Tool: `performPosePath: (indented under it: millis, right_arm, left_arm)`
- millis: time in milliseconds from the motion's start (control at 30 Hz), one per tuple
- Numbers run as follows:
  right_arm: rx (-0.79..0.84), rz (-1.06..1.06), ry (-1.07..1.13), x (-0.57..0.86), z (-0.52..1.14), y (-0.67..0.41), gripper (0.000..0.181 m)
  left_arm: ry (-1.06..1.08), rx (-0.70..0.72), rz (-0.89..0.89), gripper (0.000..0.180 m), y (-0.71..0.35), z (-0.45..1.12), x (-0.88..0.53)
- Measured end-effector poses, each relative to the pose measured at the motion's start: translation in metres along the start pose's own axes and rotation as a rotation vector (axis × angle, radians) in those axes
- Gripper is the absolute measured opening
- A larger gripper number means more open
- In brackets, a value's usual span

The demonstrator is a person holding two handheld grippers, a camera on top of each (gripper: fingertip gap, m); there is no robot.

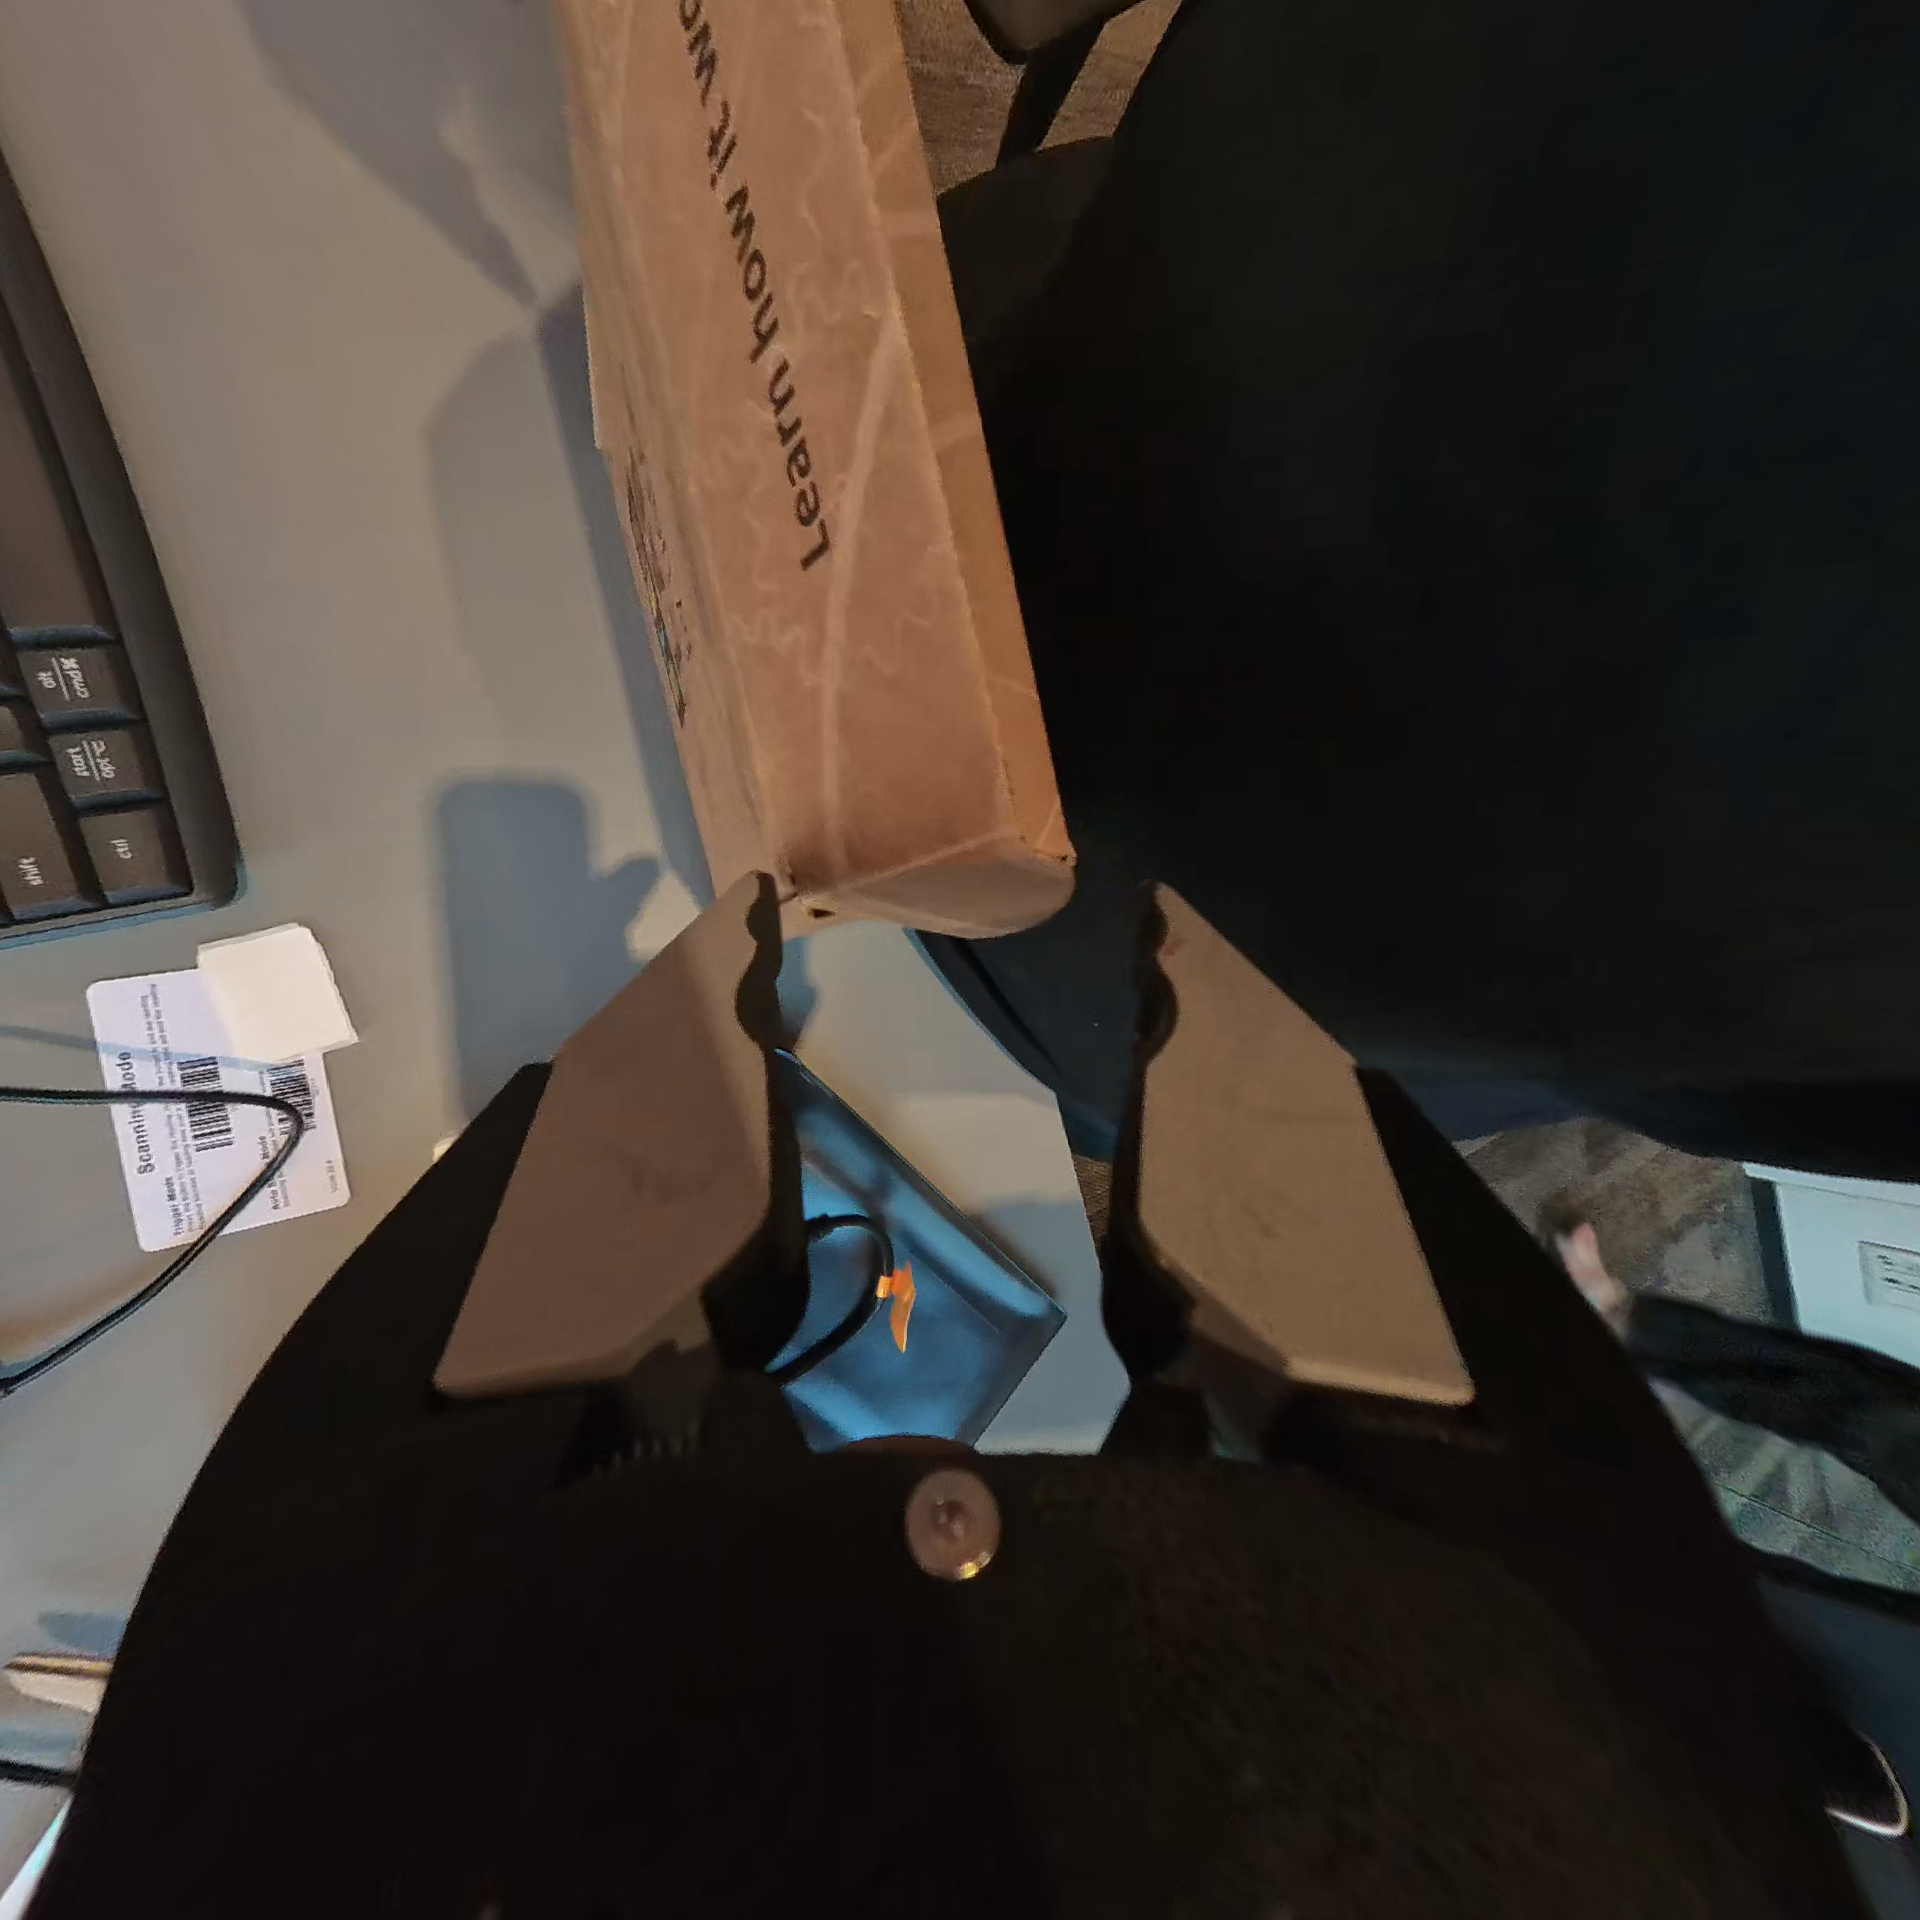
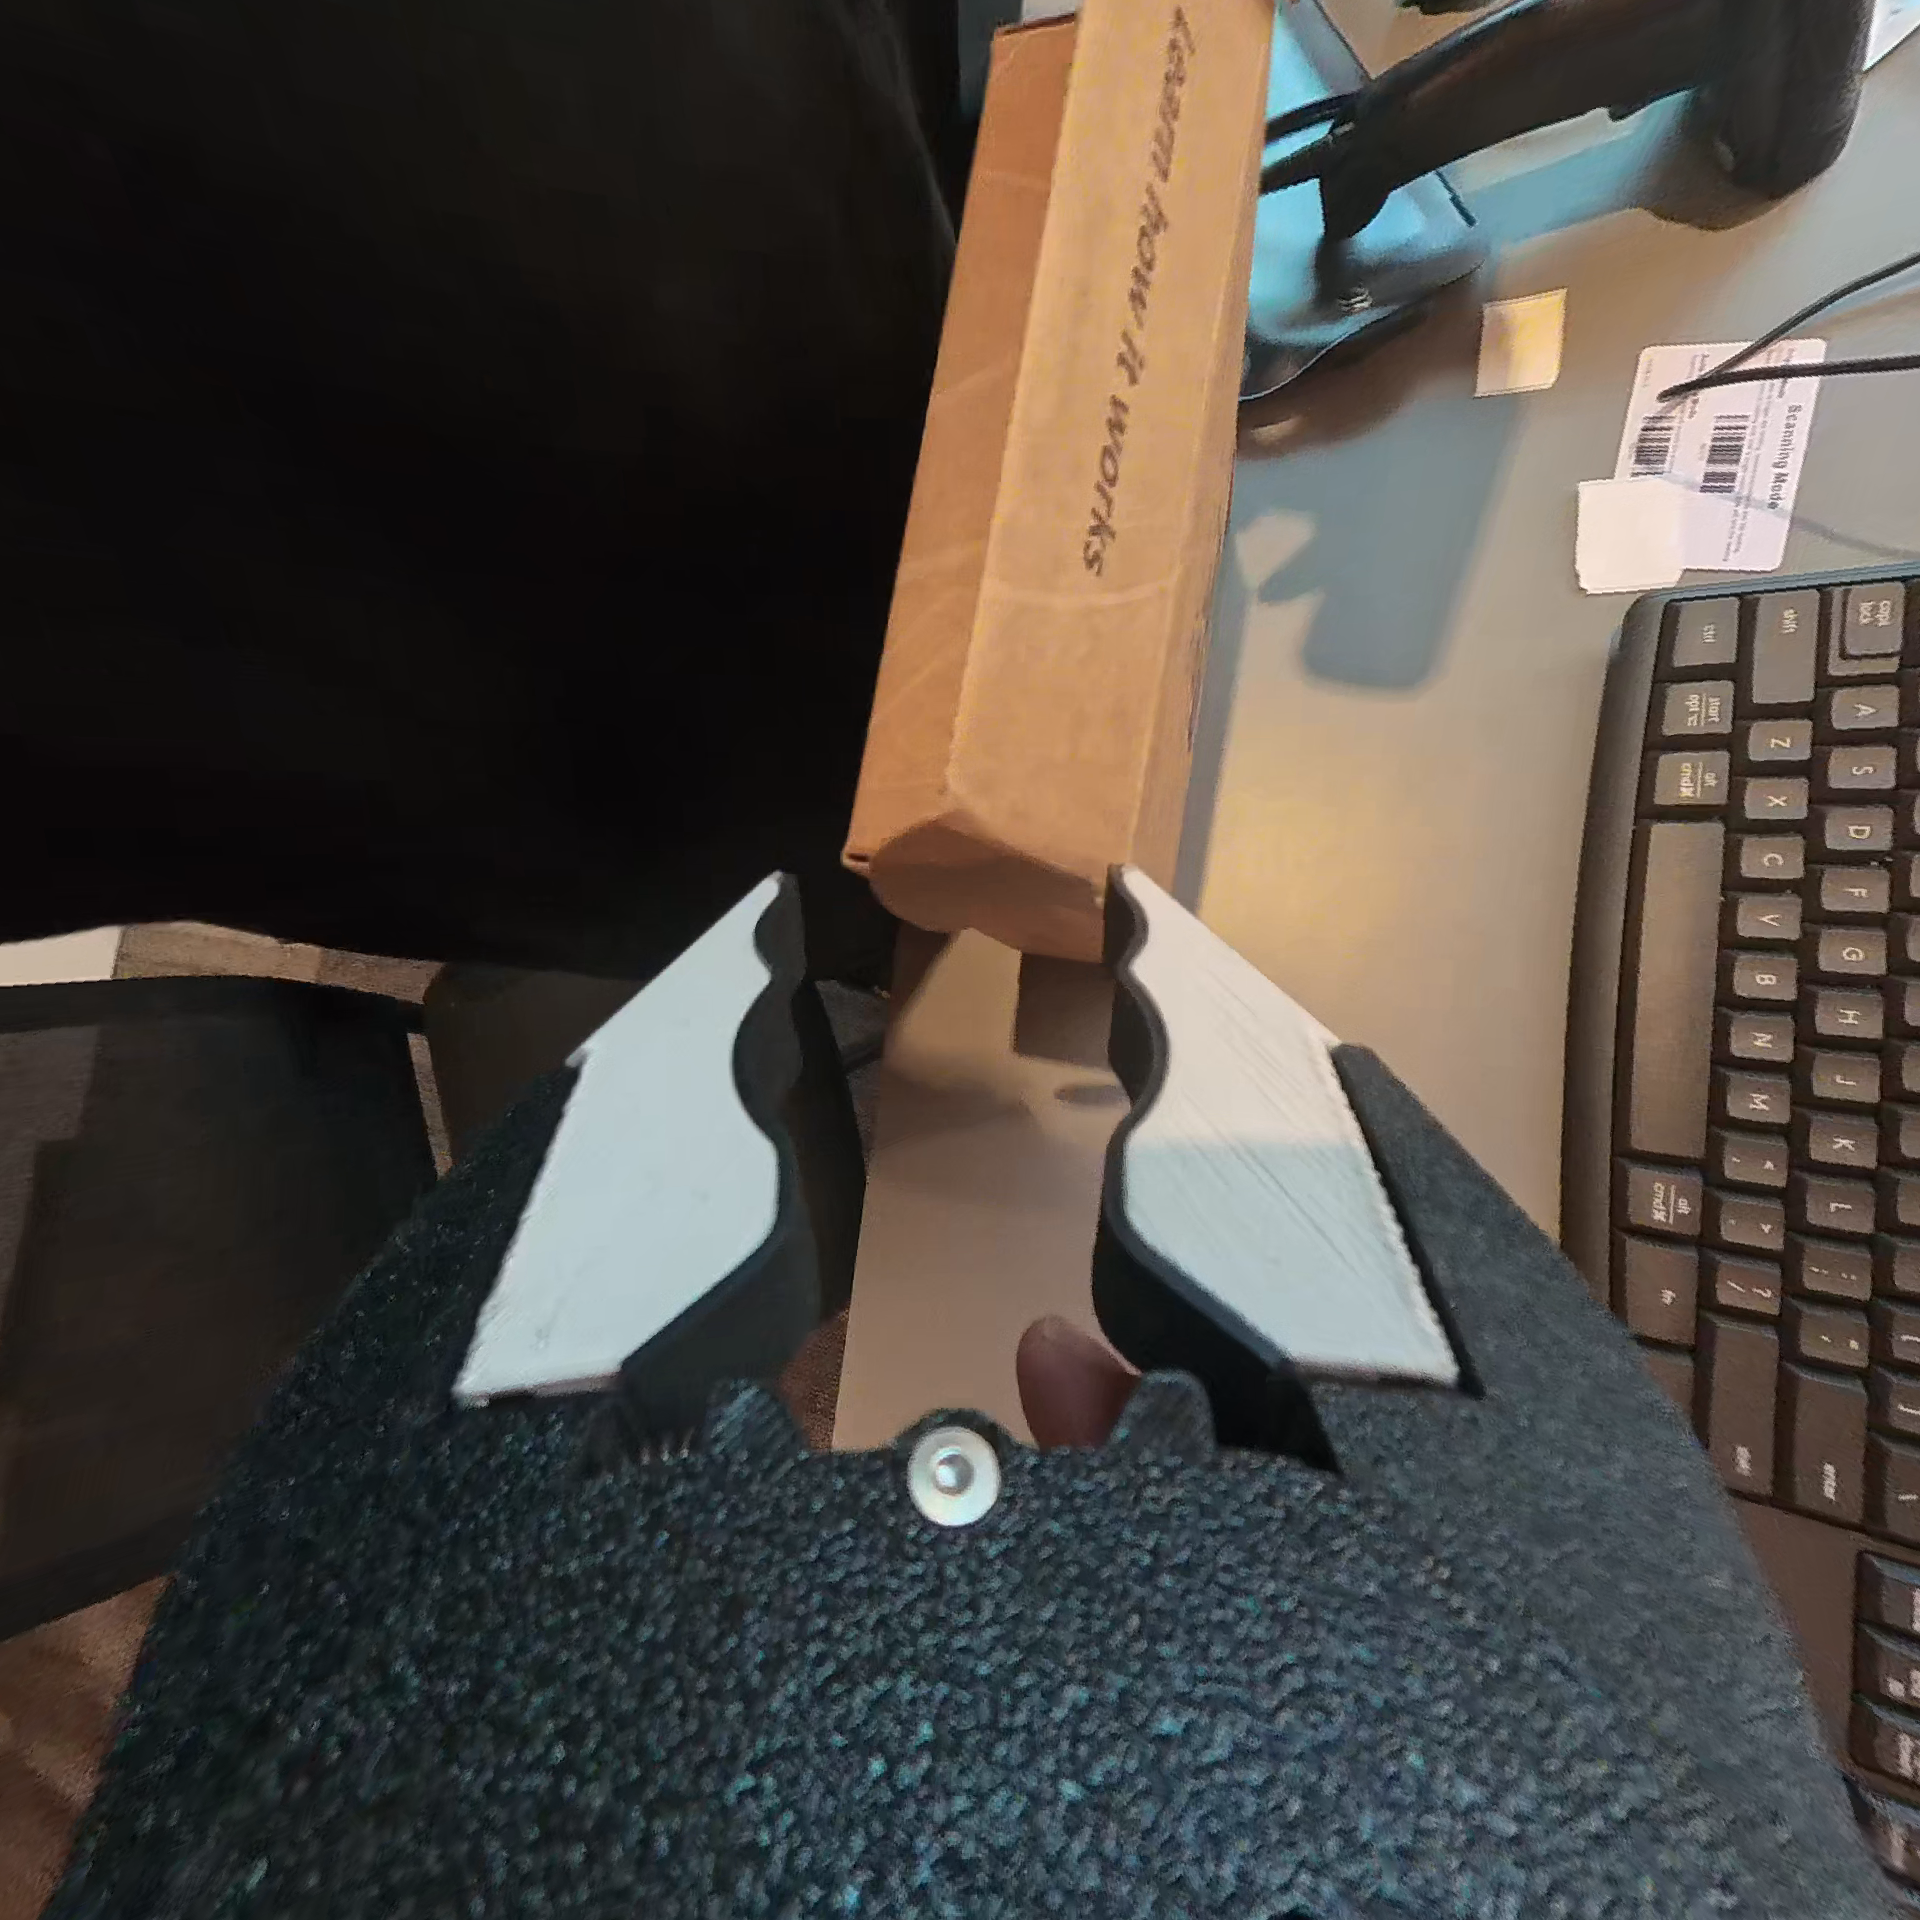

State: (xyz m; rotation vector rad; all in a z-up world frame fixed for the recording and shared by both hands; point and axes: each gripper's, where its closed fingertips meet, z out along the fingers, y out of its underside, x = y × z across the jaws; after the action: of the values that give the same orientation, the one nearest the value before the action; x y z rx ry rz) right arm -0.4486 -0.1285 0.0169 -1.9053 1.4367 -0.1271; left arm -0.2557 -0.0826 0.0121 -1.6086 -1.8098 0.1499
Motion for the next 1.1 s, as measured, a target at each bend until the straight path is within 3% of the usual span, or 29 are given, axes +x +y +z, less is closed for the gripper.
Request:
performPosePath:
  millis: [567, 700, 867, 1100]
  right_arm:
    - [-0.025, -0.017, 0.004, -0.003, 0.016, 0.007, 0.050]
    - [0.034, 0.065, -0.074, -0.008, 0.018, 0.002, 0.049]
    - [0.168, 0.266, -0.233, -0.006, 0.014, -0.005, 0.048]
    - [0.189, 0.373, -0.228, -0.003, 0.019, -0.013, 0.049]
  left_arm:
    - [0.082, -0.004, -0.032, 0.061, -0.001, 0.013, 0.008]
    - [0.164, 0.064, -0.118, 0.062, -0.005, 0.011, 0.007]
    - [0.312, 0.254, -0.301, 0.060, -0.021, 0.012, 0.011]
    - [0.313, 0.283, -0.322, 0.060, -0.016, 0.014, 0.011]
